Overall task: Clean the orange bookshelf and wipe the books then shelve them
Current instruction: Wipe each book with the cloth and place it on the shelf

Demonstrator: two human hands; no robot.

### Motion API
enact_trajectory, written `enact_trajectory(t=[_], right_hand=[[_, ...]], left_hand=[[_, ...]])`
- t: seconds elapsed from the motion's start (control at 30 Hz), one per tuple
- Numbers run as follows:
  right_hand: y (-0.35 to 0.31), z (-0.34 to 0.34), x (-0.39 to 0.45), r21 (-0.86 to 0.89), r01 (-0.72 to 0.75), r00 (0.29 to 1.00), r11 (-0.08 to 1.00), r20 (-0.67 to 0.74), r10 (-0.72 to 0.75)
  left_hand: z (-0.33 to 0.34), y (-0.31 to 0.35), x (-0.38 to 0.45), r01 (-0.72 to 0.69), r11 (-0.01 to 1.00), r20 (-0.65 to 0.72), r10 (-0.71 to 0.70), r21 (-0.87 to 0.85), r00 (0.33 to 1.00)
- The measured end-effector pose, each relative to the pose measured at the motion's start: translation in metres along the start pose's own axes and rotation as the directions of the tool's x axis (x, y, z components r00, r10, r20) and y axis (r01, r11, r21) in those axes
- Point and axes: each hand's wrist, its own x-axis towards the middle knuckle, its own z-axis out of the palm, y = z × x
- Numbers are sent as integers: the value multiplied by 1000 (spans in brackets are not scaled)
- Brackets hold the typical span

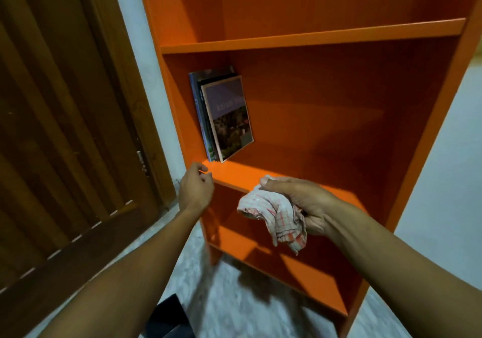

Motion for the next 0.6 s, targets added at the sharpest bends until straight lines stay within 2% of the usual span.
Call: enact_trajectory(t=[0.13,0.23,0.33,0.4,0.6], right_hand=[[37,7,-21,80,-179,984,981,14,178],[71,11,-29,64,-275,961,959,-19,276],[103,14,-39,17,-335,941,942,-48,336],[120,10,-38,-1,-335,940,942,-61,335],[139,-9,-32,-67,-279,958,958,-82,273]], left_hand=[[-16,-47,-61,17,1000,125,-20,24,992],[-21,-89,-114,90,992,306,-112,85,945],[-17,-136,-166,201,964,507,-262,172,821],[-11,-164,-198,286,931,589,-364,225,721],[16,-221,-273,314,846,702,-533,432,473]])
